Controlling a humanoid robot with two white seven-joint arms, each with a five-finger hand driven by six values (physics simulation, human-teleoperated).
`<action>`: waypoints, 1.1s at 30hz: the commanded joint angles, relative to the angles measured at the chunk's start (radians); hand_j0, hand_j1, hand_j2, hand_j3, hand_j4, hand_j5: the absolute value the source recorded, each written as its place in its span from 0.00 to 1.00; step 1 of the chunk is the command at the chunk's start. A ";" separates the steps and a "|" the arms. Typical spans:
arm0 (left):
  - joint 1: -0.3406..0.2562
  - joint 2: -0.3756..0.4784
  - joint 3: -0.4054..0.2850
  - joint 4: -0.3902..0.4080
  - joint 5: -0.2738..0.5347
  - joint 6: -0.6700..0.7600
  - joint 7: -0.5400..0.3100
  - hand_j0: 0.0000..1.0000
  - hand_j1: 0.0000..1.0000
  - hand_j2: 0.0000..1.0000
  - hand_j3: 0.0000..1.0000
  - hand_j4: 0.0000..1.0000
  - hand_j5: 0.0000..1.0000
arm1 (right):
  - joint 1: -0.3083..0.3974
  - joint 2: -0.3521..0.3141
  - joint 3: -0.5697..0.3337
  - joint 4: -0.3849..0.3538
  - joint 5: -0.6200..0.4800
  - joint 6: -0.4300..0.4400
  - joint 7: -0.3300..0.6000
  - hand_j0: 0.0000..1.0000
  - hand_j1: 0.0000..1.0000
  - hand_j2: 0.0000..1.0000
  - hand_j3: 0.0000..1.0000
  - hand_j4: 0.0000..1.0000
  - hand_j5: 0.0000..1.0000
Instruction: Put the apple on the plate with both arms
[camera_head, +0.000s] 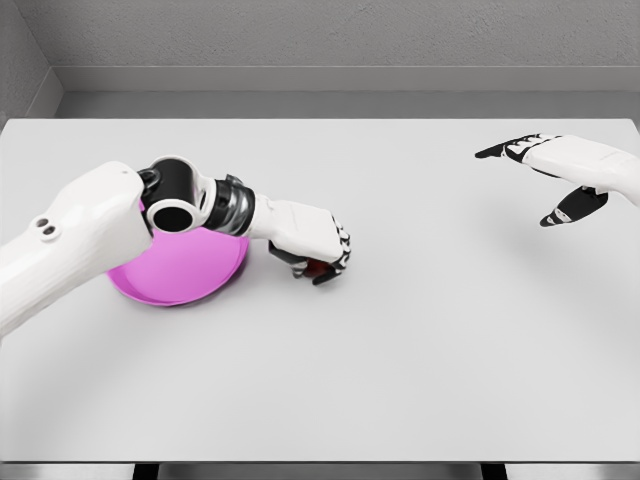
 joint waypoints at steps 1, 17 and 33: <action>0.000 0.001 0.005 0.000 0.043 0.003 0.000 0.12 0.12 0.12 0.12 0.12 0.12 | 0.000 -0.001 0.000 0.000 -0.003 0.001 0.000 1.00 1.00 1.00 1.00 1.00 1.00; 0.026 0.371 0.189 -0.224 0.126 0.003 0.000 0.13 0.13 0.13 0.13 0.13 0.13 | 0.000 -0.003 0.000 0.001 -0.003 0.001 0.000 1.00 1.00 1.00 1.00 1.00 1.00; 0.121 0.434 0.316 -0.106 0.380 0.003 0.000 1.00 1.00 1.00 1.00 1.00 1.00 | 0.002 -0.003 0.000 0.001 -0.003 0.001 0.000 1.00 1.00 1.00 1.00 1.00 1.00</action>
